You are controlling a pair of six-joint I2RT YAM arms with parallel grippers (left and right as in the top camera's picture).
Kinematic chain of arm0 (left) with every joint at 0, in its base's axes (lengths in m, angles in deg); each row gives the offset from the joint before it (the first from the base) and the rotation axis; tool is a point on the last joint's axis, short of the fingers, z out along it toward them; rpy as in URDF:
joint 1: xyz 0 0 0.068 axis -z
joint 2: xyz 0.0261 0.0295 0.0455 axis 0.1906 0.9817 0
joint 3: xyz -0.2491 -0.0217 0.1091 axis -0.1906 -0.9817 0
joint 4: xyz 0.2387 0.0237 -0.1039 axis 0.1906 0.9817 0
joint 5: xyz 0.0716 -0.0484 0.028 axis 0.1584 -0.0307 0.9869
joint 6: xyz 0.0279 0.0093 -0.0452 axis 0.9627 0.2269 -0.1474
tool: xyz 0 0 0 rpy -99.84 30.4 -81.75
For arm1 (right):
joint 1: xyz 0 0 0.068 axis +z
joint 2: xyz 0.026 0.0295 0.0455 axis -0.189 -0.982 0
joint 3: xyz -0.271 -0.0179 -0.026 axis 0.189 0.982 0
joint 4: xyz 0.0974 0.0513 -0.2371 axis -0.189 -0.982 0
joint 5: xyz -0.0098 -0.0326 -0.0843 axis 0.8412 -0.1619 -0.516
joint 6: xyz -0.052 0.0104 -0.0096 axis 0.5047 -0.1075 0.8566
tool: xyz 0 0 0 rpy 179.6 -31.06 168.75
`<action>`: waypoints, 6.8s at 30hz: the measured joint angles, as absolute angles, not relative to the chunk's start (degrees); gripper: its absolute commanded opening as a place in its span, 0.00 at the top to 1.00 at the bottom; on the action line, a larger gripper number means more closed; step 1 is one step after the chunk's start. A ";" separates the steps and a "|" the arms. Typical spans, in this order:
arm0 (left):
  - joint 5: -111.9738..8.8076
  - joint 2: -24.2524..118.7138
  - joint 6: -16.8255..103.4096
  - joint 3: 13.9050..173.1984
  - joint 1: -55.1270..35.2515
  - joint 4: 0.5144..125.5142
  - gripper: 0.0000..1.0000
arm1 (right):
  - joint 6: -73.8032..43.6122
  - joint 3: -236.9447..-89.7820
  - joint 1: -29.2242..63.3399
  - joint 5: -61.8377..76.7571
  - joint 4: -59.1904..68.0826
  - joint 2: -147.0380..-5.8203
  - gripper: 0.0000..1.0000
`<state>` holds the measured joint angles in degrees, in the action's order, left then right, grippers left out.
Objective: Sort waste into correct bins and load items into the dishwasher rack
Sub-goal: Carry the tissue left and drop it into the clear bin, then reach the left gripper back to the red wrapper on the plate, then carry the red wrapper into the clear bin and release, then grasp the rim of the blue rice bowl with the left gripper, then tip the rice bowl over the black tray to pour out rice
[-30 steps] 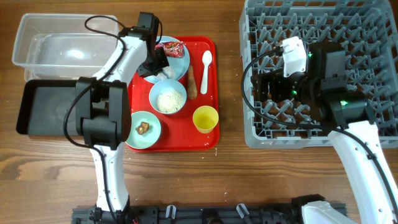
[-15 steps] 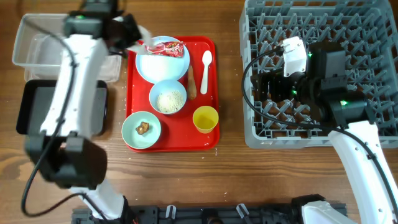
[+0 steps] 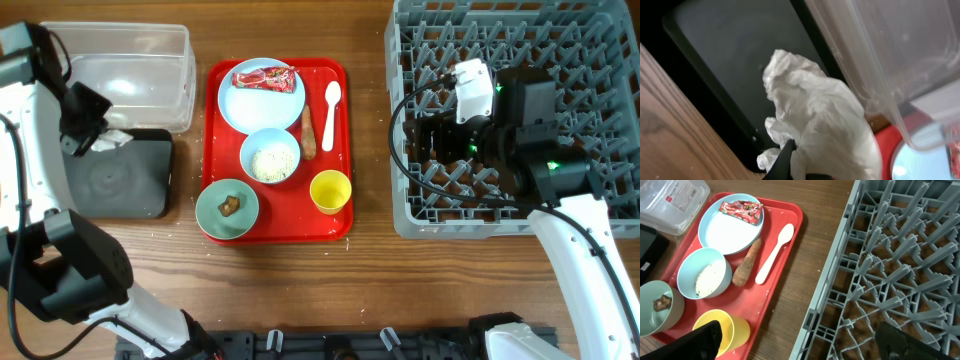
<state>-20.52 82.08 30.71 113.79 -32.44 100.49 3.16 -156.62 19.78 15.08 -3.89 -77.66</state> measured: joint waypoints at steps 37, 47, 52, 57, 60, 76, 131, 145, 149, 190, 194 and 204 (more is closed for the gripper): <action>-20.28 102.67 59.35 114.88 3.80 57.34 0.03 | 1.80 -156.62 19.78 15.08 -4.61 -77.69 0.00; -18.23 109.53 55.81 114.93 4.02 54.33 0.04 | 1.65 -156.62 19.78 15.08 -5.27 -77.69 0.00; -17.55 109.62 55.76 115.21 4.02 55.57 0.57 | 1.65 -156.62 19.78 15.08 -5.62 -77.69 0.00; -17.29 109.62 55.46 115.76 3.95 57.74 0.96 | 1.65 -156.62 19.78 15.08 -5.62 -77.69 0.00; -17.36 109.32 55.41 116.02 3.95 59.64 0.96 | 1.65 -156.62 19.78 15.08 -5.62 -77.69 0.00; -11.39 83.31 52.81 115.74 -8.64 62.37 0.93 | 1.65 -156.62 19.78 15.08 -5.20 -77.69 0.00; -25.79 76.84 46.60 75.34 16.19 60.38 0.96 | 1.65 -156.62 19.78 15.08 -6.30 -77.71 0.00; -30.10 68.73 46.17 92.57 9.33 74.72 0.96 | 1.65 -156.62 19.78 15.08 -6.43 -77.71 0.00; -32.90 63.85 46.14 92.87 -4.31 82.37 0.96 | 1.65 -156.62 19.78 15.08 -6.41 -77.71 0.00; -111.80 81.05 67.00 88.07 -66.84 85.38 0.96 | 1.32 -156.62 19.78 15.08 -6.30 -77.71 0.00; -112.39 81.05 66.97 88.07 -66.84 85.38 0.96 | 0.95 -156.62 19.78 15.08 -6.27 -77.71 0.00; -112.48 81.05 64.39 88.07 -66.84 88.69 0.96 | 0.58 -156.62 19.78 15.08 -6.03 -77.71 0.00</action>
<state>-112.48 81.05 64.39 88.07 -66.84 88.69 0.58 -156.62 19.78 15.08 -6.03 -77.71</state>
